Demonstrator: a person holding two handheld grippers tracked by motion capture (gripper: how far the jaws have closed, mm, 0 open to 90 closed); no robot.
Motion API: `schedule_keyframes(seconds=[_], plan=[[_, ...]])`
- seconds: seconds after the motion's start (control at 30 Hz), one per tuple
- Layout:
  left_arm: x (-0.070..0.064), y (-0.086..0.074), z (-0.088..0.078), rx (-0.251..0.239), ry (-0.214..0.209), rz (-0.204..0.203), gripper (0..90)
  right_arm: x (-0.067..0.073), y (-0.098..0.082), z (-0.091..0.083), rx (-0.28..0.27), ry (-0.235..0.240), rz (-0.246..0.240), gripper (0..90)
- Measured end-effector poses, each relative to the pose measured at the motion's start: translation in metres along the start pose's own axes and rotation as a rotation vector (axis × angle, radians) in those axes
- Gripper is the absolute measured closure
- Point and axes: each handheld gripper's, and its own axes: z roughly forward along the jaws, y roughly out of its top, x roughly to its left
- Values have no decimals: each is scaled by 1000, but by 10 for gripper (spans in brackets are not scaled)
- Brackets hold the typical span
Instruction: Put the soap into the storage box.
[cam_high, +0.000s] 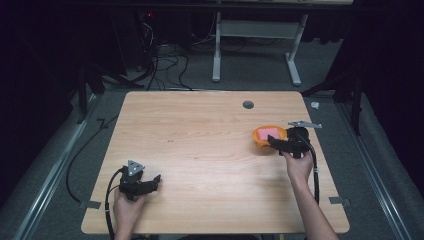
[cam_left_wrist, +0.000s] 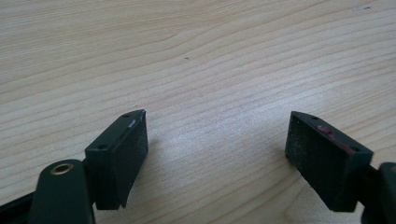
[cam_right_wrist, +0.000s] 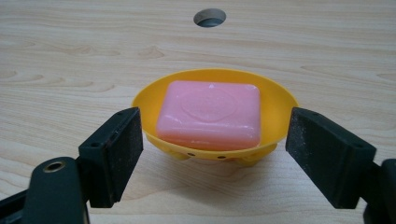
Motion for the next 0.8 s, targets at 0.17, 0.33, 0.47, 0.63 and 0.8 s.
schedule_keyframes(seconds=[0.17,0.33,0.47,0.63,0.8], plan=[[0,0,0,0,0,0,216,-2,-4,-5,-5,12,-14,200],[0,0,0,0,0,1,215,-2,-6,-9,-16,16,-14,208],[0,0,0,0,0,0,215,-3,-9,-11,-19,28,-7,236],[0,0,0,0,1,1,215,-4,-13,-14,-29,35,-10,240],[0,0,0,1,1,1,215,-3,-15,-19,-35,39,-17,241]])
